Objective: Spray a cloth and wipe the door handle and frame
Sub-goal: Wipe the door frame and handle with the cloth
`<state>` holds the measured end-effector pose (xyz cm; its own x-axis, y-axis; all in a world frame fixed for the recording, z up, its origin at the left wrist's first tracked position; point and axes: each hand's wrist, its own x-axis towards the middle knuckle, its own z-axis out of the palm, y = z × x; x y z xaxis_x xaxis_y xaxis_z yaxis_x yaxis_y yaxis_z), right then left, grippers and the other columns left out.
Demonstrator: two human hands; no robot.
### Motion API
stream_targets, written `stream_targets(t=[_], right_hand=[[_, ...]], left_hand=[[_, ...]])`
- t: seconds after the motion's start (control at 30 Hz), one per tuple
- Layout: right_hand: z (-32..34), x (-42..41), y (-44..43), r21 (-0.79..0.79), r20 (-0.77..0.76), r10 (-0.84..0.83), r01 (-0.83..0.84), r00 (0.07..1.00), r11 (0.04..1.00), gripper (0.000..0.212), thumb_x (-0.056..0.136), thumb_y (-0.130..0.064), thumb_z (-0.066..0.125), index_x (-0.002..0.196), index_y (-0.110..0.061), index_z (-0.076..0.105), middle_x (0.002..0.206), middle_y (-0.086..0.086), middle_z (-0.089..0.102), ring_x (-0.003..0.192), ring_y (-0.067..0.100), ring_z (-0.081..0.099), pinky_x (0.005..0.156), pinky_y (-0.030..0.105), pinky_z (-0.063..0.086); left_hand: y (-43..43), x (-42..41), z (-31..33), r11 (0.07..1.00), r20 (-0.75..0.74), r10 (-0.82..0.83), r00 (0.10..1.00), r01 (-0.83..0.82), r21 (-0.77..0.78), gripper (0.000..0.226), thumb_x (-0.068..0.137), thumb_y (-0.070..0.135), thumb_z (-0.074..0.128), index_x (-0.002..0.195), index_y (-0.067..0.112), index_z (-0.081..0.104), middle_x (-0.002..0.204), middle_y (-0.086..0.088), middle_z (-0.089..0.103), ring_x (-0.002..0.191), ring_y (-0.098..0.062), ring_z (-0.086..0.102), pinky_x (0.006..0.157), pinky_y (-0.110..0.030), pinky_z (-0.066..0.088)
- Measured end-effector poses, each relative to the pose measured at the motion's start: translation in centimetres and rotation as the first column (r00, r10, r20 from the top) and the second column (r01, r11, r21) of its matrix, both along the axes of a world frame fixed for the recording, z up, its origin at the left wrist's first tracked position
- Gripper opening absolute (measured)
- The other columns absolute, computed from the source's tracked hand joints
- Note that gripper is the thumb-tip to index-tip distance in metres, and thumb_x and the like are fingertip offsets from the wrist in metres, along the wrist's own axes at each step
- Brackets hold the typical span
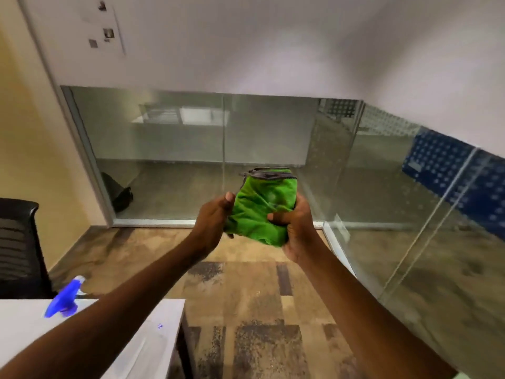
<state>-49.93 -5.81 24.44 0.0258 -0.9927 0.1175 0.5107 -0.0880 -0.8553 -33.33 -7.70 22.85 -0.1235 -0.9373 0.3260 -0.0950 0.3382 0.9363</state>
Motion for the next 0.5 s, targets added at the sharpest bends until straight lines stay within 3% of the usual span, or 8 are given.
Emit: stream_targets(t=[0.17,0.27,0.37,0.43,0.5], right_hand=[[1.6,-8.3,4.1,-0.035,-0.008,-0.148,0.148,0.989,0.988,0.069,0.055,0.015,0.053,0.124,0.012,0.050,0.115,0.032,0.063,0.098,0.050,0.064,0.078,0.061,0.055],[2.3,-13.1,7.4,-0.043,-0.012,-0.243,0.242,0.970,0.969,0.069,0.058,0.013,0.055,0.127,0.012,0.049,0.123,0.036,0.058,0.104,0.053,0.061,0.081,0.065,0.052],[2.9,-18.0,11.3,-0.044,0.027,-0.303,0.304,0.953,0.952,0.063,0.068,0.001,0.059,0.130,0.010,0.049,0.126,0.035,0.056,0.108,0.053,0.059,0.083,0.067,0.051],[3.1,-21.2,13.8,-0.041,0.037,-0.348,0.349,0.937,0.936,0.066,0.073,-0.018,0.067,0.132,0.007,0.049,0.128,0.034,0.055,0.112,0.053,0.057,0.087,0.069,0.047],[3.1,-24.7,16.4,-0.009,0.042,-0.420,0.420,0.907,0.907,0.072,0.074,-0.034,0.070,0.133,0.002,0.051,0.130,0.032,0.056,0.114,0.052,0.057,0.090,0.072,0.044]], left_hand=[[2.0,-9.3,2.3,0.984,-0.043,-0.176,0.983,0.177,0.019,0.041,0.074,0.049,0.064,0.091,0.012,0.067,0.082,-0.012,0.070,0.073,-0.032,0.067,0.065,-0.063,0.052],[3.8,-14.4,2.4,0.968,-0.048,-0.250,0.967,0.250,0.001,0.027,0.072,0.040,0.070,0.090,0.020,0.068,0.080,-0.008,0.072,0.073,-0.035,0.066,0.066,-0.067,0.049],[6.4,-20.0,2.8,0.940,-0.064,-0.342,0.938,0.341,-0.024,0.027,0.079,0.029,0.066,0.097,0.009,0.064,0.076,-0.007,0.071,0.065,-0.034,0.064,0.057,-0.053,0.054],[8.1,-23.6,2.8,0.913,-0.080,-0.407,0.910,0.406,-0.029,0.022,0.082,0.023,0.064,0.097,0.007,0.062,0.071,-0.007,0.068,0.054,-0.027,0.061,0.042,-0.033,0.049],[10.1,-27.7,2.6,0.876,-0.102,-0.482,0.870,0.482,-0.023,0.020,0.082,0.018,0.063,0.097,0.006,0.060,0.072,-0.013,0.064,0.050,-0.026,0.058,0.036,-0.026,0.045]])
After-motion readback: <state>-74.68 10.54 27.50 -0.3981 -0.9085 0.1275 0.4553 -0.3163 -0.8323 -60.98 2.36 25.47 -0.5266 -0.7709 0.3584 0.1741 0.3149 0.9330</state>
